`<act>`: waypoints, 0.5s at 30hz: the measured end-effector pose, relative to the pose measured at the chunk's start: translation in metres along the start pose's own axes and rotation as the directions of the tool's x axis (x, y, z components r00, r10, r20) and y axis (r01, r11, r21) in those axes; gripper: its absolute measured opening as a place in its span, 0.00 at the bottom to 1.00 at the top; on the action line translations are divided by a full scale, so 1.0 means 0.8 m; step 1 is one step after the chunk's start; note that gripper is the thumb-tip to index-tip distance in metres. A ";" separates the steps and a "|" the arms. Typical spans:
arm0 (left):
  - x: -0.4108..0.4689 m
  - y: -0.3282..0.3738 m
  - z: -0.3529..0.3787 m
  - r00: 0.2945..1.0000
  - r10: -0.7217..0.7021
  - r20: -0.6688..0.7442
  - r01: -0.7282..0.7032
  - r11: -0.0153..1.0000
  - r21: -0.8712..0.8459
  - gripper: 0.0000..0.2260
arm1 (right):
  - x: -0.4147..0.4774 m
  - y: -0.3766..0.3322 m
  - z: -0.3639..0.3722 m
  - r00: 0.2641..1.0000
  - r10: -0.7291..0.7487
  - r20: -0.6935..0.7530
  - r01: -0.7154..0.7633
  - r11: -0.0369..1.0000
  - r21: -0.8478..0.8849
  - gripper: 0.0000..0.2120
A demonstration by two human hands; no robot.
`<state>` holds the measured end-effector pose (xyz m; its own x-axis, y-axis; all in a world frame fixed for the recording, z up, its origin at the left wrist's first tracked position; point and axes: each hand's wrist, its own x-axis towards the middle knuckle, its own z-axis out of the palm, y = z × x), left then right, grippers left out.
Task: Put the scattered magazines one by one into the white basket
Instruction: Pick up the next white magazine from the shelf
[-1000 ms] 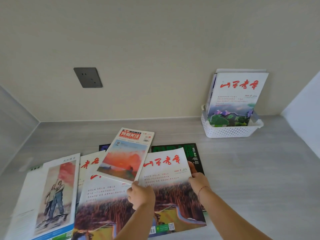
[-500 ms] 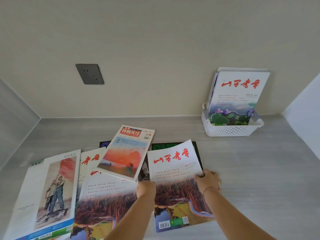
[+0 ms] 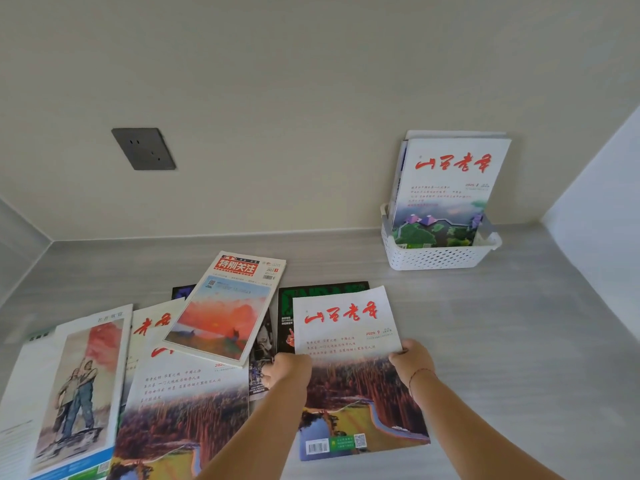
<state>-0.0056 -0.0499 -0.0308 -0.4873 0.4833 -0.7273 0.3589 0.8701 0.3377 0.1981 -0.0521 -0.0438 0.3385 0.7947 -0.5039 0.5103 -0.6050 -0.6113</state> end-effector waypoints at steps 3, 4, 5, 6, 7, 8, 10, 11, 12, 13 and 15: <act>0.007 0.006 0.010 0.996 0.055 0.072 -0.053 0.998 -0.033 0.17 | 0.005 0.004 -0.007 0.999 -0.021 -0.038 0.019 0.998 -0.064 0.12; 0.008 0.005 0.015 0.987 0.121 0.106 -0.109 0.988 -0.108 0.16 | 0.006 0.005 -0.007 0.999 -0.027 -0.021 0.026 0.999 -0.044 0.13; 0.009 0.004 0.017 0.976 0.174 0.130 -0.145 0.968 -0.204 0.15 | 0.008 0.006 -0.007 1.000 -0.024 0.004 0.024 1.000 -0.003 0.13; 0.009 0.001 0.018 0.969 0.201 0.146 -0.157 0.950 -0.270 0.15 | 0.009 0.007 -0.008 1.000 -0.013 0.027 0.012 0.999 0.041 0.14; 0.010 -0.001 0.018 0.961 0.220 0.169 -0.163 0.940 -0.298 0.15 | 0.010 0.008 -0.011 0.999 0.000 0.049 -0.004 0.997 0.082 0.13; 0.009 -0.003 0.018 0.950 0.237 0.202 -0.171 0.939 -0.298 0.15 | 0.011 0.009 -0.015 0.997 0.009 0.072 -0.017 0.993 0.114 0.12; 0.006 -0.001 0.017 0.924 0.275 0.264 -0.193 0.935 -0.297 0.14 | 0.016 0.010 -0.025 0.990 -0.001 0.138 -0.021 0.987 0.157 0.12; 0.003 0.003 0.015 0.910 0.295 0.293 -0.200 0.929 -0.312 0.14 | 0.018 0.010 -0.031 0.986 -0.005 0.168 -0.026 0.983 0.180 0.13; -0.001 0.009 0.014 0.897 0.315 0.309 -0.210 0.921 -0.328 0.13 | 0.022 0.009 -0.040 0.983 -0.008 0.183 -0.030 0.979 0.203 0.13; -0.003 0.018 0.012 0.889 0.338 0.308 -0.229 0.912 -0.340 0.11 | 0.028 0.006 -0.050 0.983 -0.011 0.181 -0.032 0.972 0.232 0.14; -0.013 0.044 0.005 0.873 0.399 0.281 -0.296 0.891 -0.345 0.06 | 0.043 -0.003 -0.077 0.989 -0.011 0.146 -0.034 0.952 0.305 0.13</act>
<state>0.0156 -0.0246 -0.0140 -0.0591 0.7417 -0.6681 0.1888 0.6655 0.7221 0.2572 -0.0201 -0.0219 0.2137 0.7857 -0.5805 0.2331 -0.6181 -0.7507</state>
